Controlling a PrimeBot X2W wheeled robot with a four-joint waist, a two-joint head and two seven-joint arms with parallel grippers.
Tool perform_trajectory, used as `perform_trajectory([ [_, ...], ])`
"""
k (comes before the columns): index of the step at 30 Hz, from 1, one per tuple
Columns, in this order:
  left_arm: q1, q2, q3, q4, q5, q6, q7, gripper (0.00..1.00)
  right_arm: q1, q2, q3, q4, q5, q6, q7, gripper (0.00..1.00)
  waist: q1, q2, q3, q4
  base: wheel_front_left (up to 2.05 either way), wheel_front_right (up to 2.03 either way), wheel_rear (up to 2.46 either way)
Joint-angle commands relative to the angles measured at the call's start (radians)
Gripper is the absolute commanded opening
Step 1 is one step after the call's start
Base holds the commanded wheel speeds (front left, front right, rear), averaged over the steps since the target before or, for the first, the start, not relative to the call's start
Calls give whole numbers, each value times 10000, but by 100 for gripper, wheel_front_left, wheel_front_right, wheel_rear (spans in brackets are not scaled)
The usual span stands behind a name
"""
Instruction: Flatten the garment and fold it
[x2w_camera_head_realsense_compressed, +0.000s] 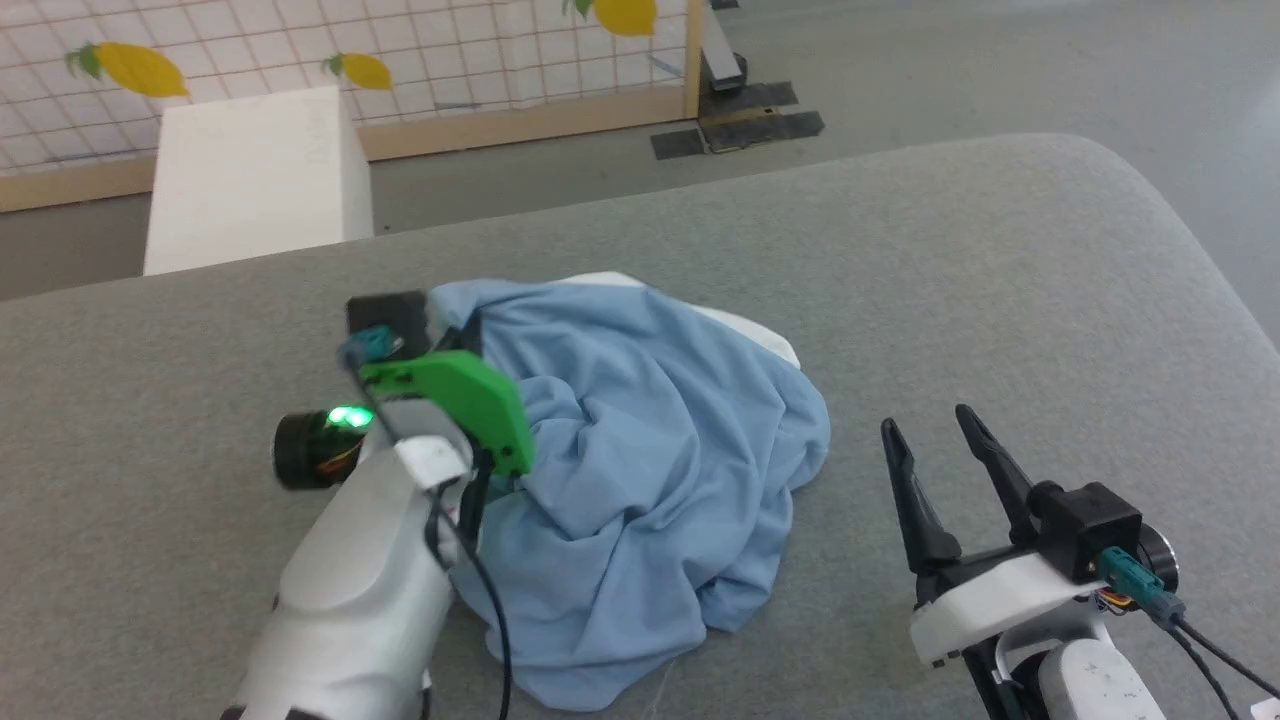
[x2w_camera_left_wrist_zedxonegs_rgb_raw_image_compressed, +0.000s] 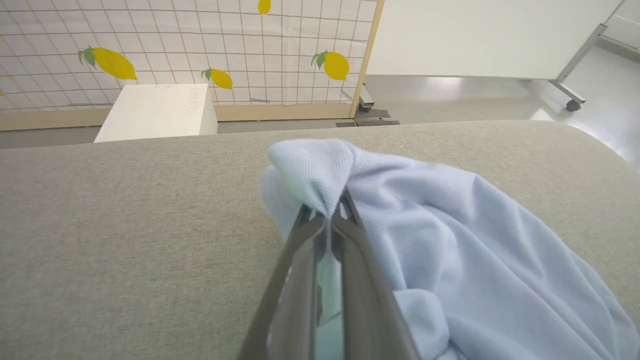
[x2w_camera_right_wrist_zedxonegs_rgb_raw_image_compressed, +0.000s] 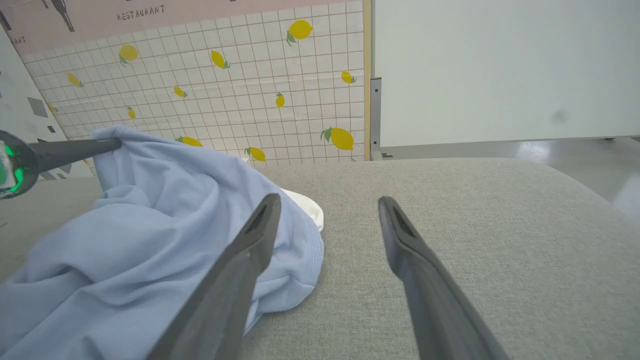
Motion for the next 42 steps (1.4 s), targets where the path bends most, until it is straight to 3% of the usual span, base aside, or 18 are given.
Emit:
perform_trajectory([
  [1,401,267,189,-230,-18,156,-344,0,110,7,-29,-76,-66,-15,28,100,0,-1,-274,473,0,0,0],
  [7,2092,1203,915,-1835,-226,891,-737,0,287,7,-151,-244,-102,-15,128,100,0,-1,-421,1229,0,0,0],
  [11,3453,1778,1207,-3031,-364,1481,-151,0,352,7,-204,-340,-128,-15,200,100,0,-1,-427,1704,0,0,0],
  [16,5008,2083,1318,-4004,-735,2030,988,0,323,7,-215,-415,-156,-15,371,100,0,-1,-348,2222,0,0,0],
  [17,5265,2060,1324,-4176,-864,2080,1189,7,292,7,-209,-417,-172,-15,437,100,0,-1,-330,2304,0,0,0],
  [18,5438,2028,1333,-4297,-966,2089,1285,48,270,7,-226,-406,-164,-15,510,100,0,-1,-310,2384,0,0,0],
  [19,5615,2019,1344,-4404,-1038,2096,1326,100,229,7,-247,-383,-150,-15,618,100,0,-1,-287,2459,0,0,0],
  [24,5878,1739,1566,-4893,-962,2049,16,100,-40,7,-533,-213,-252,-15,1253,100,0,-1,-151,2957,0,0,0],
  [29,5648,1366,1772,-5025,-587,1550,-1963,100,-632,7,-1023,363,-431,-15,2684,100,0,-1,111,3509,0,0,0],
  [34,5364,823,2263,-5668,340,1145,-2212,100,-1412,7,-1313,1334,-556,-15,4731,100,0,-1,411,3943,0,0,0],
  [42,5530,-330,3211,-6481,1846,75,-2219,100,-2487,7,-1608,2571,-947,-15,7467,100,0,-1,778,4285,0,0,0],
])
